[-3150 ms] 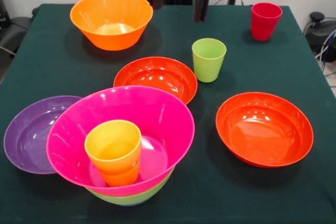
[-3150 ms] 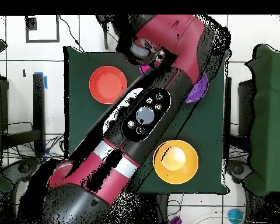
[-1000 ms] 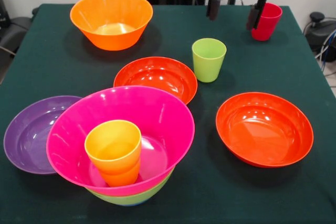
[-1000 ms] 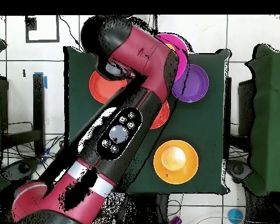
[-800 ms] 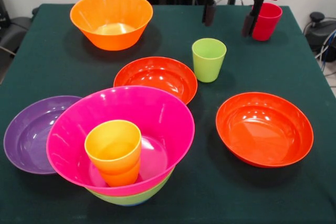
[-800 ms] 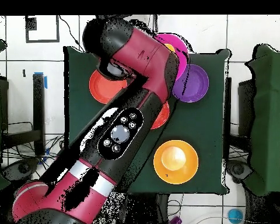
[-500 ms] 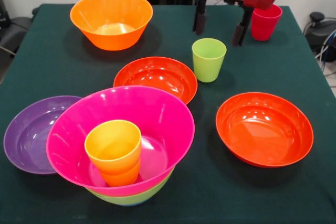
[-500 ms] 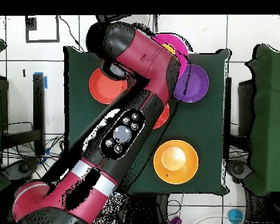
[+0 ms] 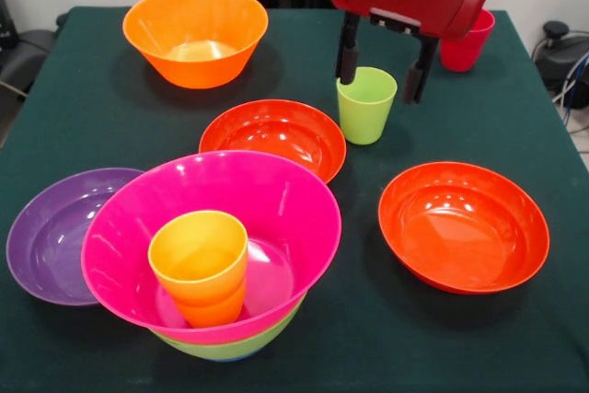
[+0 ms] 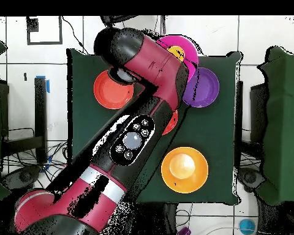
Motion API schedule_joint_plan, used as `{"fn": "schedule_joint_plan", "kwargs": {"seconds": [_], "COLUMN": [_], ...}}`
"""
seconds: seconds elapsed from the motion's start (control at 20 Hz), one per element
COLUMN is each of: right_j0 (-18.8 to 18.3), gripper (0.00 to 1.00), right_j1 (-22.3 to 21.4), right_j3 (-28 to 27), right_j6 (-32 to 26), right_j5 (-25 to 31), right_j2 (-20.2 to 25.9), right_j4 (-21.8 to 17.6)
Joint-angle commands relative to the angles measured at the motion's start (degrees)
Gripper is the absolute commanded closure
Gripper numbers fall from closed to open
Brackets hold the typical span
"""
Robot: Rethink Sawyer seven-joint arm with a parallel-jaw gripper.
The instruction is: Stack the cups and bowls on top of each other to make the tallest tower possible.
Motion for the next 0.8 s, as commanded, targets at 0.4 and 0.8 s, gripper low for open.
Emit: {"fn": "schedule_joint_plan", "kwargs": {"seconds": [0.4, 0.8], "right_j0": [0.1, 1.0], "gripper": [0.00, 0.00], "right_j1": [2.6, 1.1], "right_j3": [5.1, 8.3], "right_j6": [4.8, 4.0], "right_j5": [-5.0, -5.8], "right_j2": [10.9, 11.8], "right_j4": [-6.9, -7.4]}}
